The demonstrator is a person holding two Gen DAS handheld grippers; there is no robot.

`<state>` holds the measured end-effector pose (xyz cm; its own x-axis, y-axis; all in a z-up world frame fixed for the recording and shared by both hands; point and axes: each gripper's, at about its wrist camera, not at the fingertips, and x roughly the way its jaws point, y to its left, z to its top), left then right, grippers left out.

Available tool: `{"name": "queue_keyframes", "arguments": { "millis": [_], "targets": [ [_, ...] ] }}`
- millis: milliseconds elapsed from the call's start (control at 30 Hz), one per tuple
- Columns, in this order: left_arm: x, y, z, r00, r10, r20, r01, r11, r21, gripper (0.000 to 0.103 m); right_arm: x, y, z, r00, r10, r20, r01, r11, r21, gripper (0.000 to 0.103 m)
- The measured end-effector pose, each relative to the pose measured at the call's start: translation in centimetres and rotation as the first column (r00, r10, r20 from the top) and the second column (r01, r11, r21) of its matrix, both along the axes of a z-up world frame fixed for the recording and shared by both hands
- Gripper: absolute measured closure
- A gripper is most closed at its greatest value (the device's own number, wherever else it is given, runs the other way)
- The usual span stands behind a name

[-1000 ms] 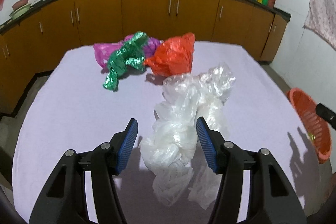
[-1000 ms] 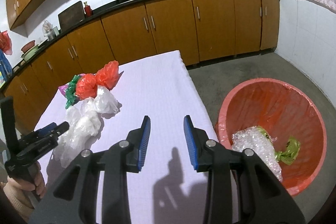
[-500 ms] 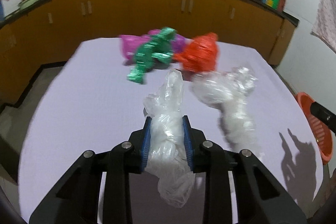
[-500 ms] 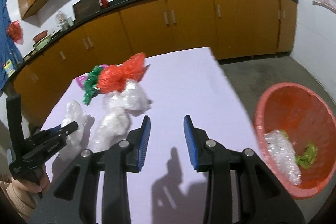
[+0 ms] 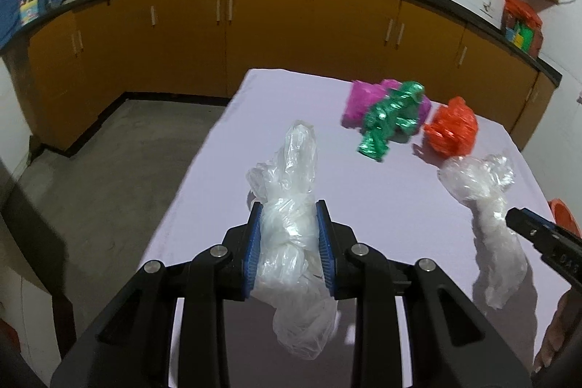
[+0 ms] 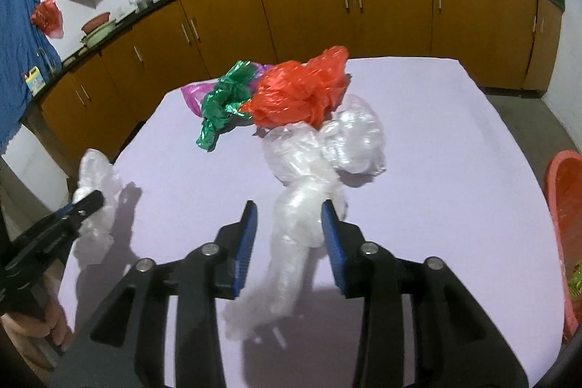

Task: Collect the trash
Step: 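Grasp a clear plastic bag with the left tool while the right tool grasps another clear bag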

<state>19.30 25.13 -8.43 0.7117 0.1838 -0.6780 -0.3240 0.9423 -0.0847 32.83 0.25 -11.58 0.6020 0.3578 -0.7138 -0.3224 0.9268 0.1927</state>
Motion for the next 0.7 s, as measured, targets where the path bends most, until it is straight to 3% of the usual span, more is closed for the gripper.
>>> {"name": "queue_keyframes", "arguments": {
  "millis": [333,433,700],
  "targets": [
    [-0.5,1.7,0.0,1.000,0.027,0.005,-0.027,1.000,-0.013,0.074,1.1,1.5,-1.7,1.000,-0.030,-0.003,0.030,0.992,-0.122,0.061],
    [-0.5,1.7,0.0,1.000,0.029,0.007,-0.029,0.999,-0.014,0.074,1.1,1.7,-2.0,1.000,-0.029,0.003,0.029,0.988,-0.150,0.070],
    [-0.9,1.4,0.5,0.999,0.031,0.018,-0.031,0.999,-0.012,0.074,0.5,1.4,-1.7,1.000,0.001,0.007,0.000,0.992,-0.130,0.077]
  ]
}}
